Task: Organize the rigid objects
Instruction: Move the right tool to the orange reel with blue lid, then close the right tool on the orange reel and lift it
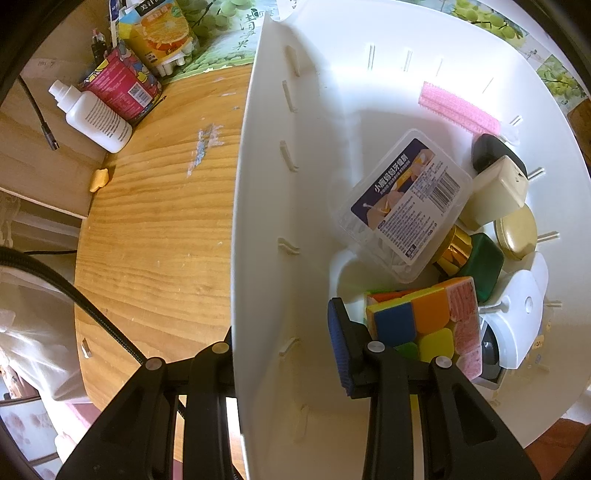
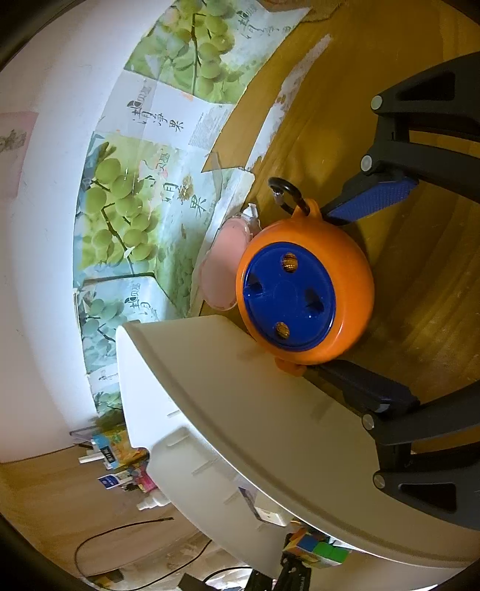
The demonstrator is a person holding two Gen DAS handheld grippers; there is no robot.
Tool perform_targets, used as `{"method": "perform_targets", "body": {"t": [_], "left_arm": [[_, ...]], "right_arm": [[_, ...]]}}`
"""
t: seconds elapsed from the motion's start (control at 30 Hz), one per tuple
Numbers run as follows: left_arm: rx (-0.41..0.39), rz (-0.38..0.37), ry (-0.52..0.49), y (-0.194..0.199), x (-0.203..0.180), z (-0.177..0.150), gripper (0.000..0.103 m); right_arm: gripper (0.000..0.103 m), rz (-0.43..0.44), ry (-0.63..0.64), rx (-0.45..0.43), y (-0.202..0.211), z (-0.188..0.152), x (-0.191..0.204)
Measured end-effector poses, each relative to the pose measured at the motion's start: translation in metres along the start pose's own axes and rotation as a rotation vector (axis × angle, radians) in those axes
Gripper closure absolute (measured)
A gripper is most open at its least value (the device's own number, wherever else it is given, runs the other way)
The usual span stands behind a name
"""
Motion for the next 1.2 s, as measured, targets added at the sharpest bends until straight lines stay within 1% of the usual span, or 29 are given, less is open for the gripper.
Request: {"method": "perform_targets", "body": {"t": [0.2, 0.47, 0.63, 0.67, 0.7, 0.73, 0.77, 0.9, 1.0, 1.1, 1.2], "left_arm": [[-0.005, -0.003, -0.004, -0.001, 0.0, -0.004, 0.067], [-0.022, -0.026, -0.031, 0.004, 0.001, -0.01, 0.067], [-0.04, -0.041, -0.063, 0.008, 0.001, -0.014, 0.067], [-0.044, -0.044, -0.072, 0.01, 0.0, -0.015, 0.067], [-0.049, -0.048, -0.084, 0.011, 0.0, -0.016, 0.067], [-0.054, -0.052, -0.096, 0.013, -0.001, -0.017, 0.067], [-0.056, -0.053, -0.105, 0.015, -0.001, -0.017, 0.067], [-0.061, -0.059, -0.143, 0.019, -0.002, -0.021, 0.066], [-0.072, -0.07, -0.164, 0.025, -0.003, -0.022, 0.066], [-0.081, -0.076, -0.181, 0.029, -0.003, -0.022, 0.066], [-0.083, -0.084, -0.184, 0.03, -0.004, -0.023, 0.067]], "right_arm": [[0.028, -0.038, -0.007, 0.019, 0.014, -0.008, 0.003], [0.029, -0.1, -0.057, 0.005, 0.045, -0.024, 0.005], [0.032, -0.138, -0.09, -0.029, 0.069, -0.033, 0.011], [0.036, -0.142, -0.097, -0.029, 0.071, -0.033, 0.012], [0.068, -0.147, -0.1, -0.035, 0.075, -0.034, 0.014], [0.081, -0.144, -0.101, -0.053, 0.08, -0.033, 0.016], [0.084, -0.17, -0.117, -0.07, 0.085, -0.031, 0.017], [0.084, -0.225, -0.199, -0.107, 0.104, -0.027, 0.013], [0.084, -0.244, -0.249, -0.136, 0.12, -0.026, 0.011], [0.084, -0.271, -0.284, -0.146, 0.133, -0.03, 0.01], [0.084, -0.273, -0.348, -0.149, 0.138, -0.038, 0.005]]}}
Point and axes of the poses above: each gripper's, at about its wrist camera, not at the fingertips, and y roughly against the way its jaws point, x to its left, z to its top, the point moved 5 cm from there along -y, roughly the way its jaws point, and after that the axes turned 2 degrees about x, right-handed, at the moved point
